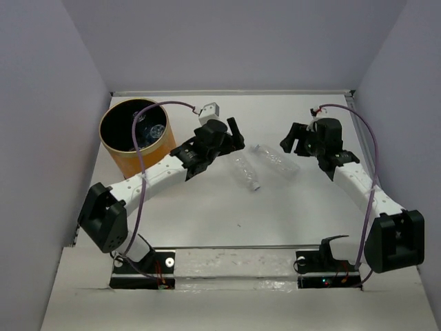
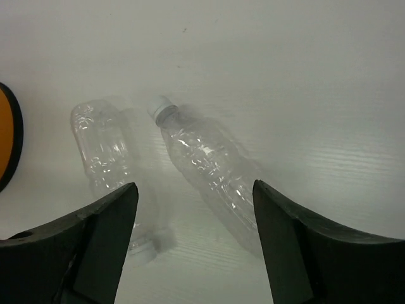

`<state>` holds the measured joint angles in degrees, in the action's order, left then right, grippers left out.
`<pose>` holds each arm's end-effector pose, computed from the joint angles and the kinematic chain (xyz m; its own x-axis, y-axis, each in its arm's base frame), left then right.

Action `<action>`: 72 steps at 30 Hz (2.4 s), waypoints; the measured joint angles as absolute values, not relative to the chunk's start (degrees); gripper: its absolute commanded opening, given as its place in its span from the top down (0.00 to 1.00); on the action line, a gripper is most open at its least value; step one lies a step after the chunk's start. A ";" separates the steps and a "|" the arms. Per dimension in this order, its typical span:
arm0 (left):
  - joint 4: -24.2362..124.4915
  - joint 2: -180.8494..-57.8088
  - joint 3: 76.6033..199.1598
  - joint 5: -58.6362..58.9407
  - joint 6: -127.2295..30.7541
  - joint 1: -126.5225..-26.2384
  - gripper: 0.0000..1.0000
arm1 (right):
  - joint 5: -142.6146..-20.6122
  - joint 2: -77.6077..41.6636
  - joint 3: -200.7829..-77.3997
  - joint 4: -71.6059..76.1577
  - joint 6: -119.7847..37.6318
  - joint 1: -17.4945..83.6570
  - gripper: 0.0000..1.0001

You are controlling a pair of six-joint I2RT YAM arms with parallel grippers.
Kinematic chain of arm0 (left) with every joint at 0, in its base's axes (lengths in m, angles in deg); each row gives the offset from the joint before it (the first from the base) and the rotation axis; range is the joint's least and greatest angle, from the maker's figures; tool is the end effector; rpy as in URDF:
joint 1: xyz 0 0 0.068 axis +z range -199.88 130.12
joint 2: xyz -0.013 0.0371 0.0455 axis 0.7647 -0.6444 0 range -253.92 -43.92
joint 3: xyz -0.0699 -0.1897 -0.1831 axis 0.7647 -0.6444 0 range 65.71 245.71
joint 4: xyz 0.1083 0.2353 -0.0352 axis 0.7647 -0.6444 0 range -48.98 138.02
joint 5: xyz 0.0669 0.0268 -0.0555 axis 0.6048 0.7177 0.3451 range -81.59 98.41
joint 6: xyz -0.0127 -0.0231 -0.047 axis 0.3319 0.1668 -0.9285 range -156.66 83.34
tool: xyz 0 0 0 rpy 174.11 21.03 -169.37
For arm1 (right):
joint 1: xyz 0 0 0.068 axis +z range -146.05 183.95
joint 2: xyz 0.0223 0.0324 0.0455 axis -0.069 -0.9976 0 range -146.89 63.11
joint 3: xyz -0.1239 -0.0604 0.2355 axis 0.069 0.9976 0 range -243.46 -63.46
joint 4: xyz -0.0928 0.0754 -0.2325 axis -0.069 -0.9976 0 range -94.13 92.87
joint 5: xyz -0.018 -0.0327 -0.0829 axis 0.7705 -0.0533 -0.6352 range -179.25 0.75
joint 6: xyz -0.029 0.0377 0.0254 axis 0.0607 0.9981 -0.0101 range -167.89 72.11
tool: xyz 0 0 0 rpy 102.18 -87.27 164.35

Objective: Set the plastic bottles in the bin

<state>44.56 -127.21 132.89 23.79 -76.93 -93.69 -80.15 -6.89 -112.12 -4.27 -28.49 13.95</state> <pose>0.2542 -0.2308 0.3291 -0.4994 -0.3847 -0.7763 0.2155 0.8127 -0.5414 0.2705 0.0534 0.2764 -0.5453 0.2370 -0.8040 -0.1348 0.9219 0.3632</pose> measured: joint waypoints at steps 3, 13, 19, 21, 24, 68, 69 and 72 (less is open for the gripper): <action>45.13 -132.91 133.09 26.50 -78.81 -94.11 0.01 | -77.88 -13.27 -119.53 -8.00 -32.78 13.87 0.10; 41.67 -150.73 141.17 31.26 -80.80 -94.11 0.01 | -73.77 -24.75 -133.02 -17.66 -47.22 13.87 0.06; 41.50 -156.54 145.22 32.14 -80.65 -93.80 0.02 | -69.62 -32.57 -138.96 -23.35 -53.74 13.91 0.05; 41.78 -158.01 145.79 32.18 -80.49 -93.50 0.13 | -68.68 -35.08 -140.64 -24.83 -55.64 14.15 0.05; 42.42 -159.54 145.76 32.16 -80.12 -92.86 0.29 | -67.39 -39.78 -142.77 -26.71 -58.07 14.70 0.05; 44.25 -114.03 147.73 54.48 -48.78 -61.04 0.55 | -68.48 -15.22 -132.71 -4.92 -35.33 40.75 0.72; 45.48 -115.56 147.88 56.16 -47.44 -60.75 0.55 | -68.74 -15.59 -133.08 -4.40 -35.12 41.43 0.72; 50.44 -120.28 147.88 61.56 -42.18 -60.19 0.44 | -70.01 -17.14 -134.46 -2.25 -34.02 43.85 0.72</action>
<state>50.44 -120.28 147.88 61.56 -42.18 -60.19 -70.01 -17.14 -134.46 -2.25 -34.02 43.85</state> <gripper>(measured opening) 0.611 0.656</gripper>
